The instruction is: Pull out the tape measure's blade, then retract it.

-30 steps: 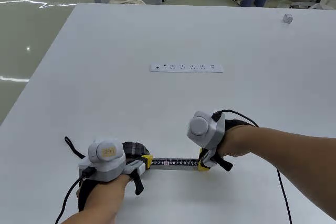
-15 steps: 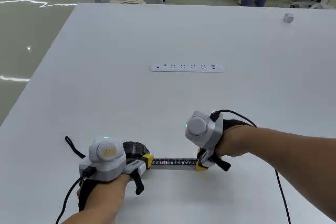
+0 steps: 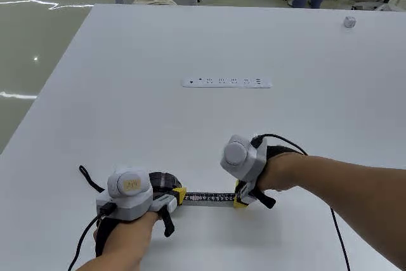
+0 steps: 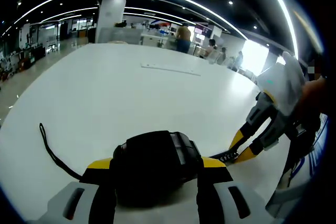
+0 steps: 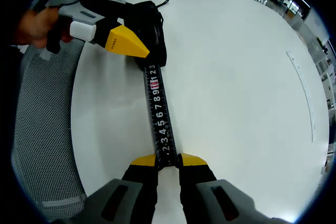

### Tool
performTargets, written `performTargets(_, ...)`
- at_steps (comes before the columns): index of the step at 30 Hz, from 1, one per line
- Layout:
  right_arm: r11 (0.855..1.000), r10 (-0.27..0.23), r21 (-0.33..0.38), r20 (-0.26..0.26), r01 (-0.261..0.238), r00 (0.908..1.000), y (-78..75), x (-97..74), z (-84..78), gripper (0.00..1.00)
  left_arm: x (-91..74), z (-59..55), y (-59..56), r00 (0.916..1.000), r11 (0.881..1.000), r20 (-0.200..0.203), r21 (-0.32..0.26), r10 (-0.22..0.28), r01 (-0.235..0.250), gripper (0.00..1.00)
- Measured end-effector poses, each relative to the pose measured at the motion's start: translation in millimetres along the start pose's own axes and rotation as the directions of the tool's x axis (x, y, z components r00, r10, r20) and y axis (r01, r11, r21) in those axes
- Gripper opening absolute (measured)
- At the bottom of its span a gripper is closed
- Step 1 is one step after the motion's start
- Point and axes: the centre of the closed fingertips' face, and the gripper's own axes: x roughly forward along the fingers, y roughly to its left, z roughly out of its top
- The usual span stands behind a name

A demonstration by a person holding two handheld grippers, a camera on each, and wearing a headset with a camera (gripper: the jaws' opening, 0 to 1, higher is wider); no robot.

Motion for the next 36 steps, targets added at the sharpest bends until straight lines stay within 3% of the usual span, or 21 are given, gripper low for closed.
performTargets(36,1.000,0.010,-0.012,0.034,-0.010,0.9994,5.0,9.6,24.5,0.15,-0.2,-0.6,0.3,1.0000,1.000,-0.002,-0.001,-0.004,0.004,0.59)
